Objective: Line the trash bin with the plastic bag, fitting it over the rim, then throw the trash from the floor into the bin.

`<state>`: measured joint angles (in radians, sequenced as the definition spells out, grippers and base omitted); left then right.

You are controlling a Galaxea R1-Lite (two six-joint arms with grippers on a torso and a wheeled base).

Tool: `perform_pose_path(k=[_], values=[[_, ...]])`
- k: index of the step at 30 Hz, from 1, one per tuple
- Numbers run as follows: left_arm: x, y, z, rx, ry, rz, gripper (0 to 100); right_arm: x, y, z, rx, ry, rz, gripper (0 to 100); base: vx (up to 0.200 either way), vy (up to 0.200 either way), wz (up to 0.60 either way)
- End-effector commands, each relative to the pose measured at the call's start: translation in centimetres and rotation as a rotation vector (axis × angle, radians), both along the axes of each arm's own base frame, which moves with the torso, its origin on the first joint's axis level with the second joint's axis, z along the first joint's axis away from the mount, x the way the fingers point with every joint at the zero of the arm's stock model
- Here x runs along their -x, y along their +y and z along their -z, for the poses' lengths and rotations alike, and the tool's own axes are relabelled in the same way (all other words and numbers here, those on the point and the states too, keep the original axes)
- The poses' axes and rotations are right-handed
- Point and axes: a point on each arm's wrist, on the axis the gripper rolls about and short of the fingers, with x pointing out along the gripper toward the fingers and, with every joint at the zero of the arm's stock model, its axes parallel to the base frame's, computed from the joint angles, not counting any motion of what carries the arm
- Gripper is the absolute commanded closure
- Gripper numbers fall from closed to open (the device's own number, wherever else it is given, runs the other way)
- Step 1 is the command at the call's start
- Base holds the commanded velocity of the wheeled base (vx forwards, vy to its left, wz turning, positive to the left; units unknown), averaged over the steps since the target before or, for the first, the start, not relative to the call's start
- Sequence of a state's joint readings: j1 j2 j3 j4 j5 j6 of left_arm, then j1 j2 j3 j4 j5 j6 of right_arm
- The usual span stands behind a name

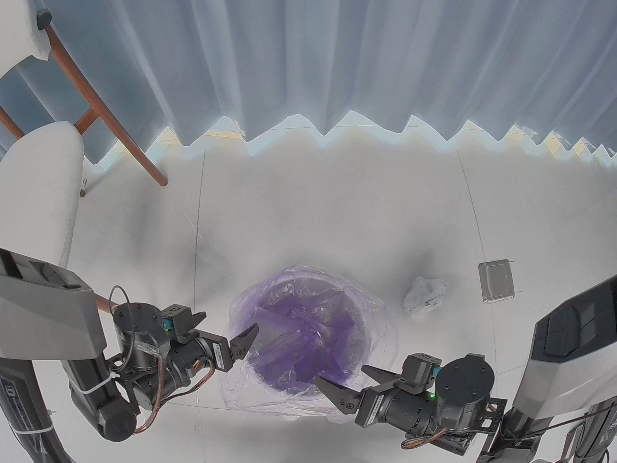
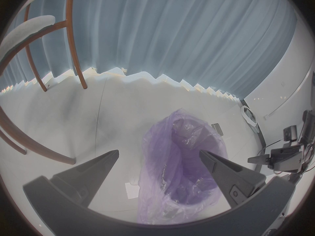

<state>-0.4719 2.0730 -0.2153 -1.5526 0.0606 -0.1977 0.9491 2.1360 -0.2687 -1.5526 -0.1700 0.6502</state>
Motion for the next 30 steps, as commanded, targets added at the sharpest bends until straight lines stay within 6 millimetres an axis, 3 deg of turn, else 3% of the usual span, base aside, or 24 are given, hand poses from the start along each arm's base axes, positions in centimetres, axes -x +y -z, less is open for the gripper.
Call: perform_pose_path(k=[1, 7, 8, 12, 19, 30], values=[[-2.3, -0.4, 2.0, -0.016, 0.017, -0.026, 0, 0.0, 0.1, 0.0, -0.009, -0.008, -0.002, 0, 0.000, 0.000, 0.00], [-3.8, -0.5, 3.0, -0.015, 0.017, -0.040, 0, 0.0, 0.1, 0.1, -0.007, -0.006, -0.002, 0, 0.000, 0.000, 0.00], [-3.8, -0.6, 3.0, -0.015, 0.017, -0.040, 100, -0.1, 0.1, 0.1, -0.007, -0.006, -0.001, 0, 0.000, 0.000, 0.00], [-4.4, -0.6, 3.1, -0.007, 0.007, -0.048, 100, -0.1, 0.2, 0.8, 0.013, 0.008, -0.002, 0, 0.000, 0.000, 0.00], [-5.2, 1.3, 3.1, 0.015, 0.016, -0.114, 100, -0.2, 0.3, 1.0, 0.019, 0.012, -0.001, 0, 0.000, 0.000, 0.00], [-6.4, 2.2, 3.3, 0.243, 0.086, -0.160, 100, -0.3, 0.4, 1.6, 0.030, 0.023, 0.002, 0, 0.000, 0.000, 0.00]])
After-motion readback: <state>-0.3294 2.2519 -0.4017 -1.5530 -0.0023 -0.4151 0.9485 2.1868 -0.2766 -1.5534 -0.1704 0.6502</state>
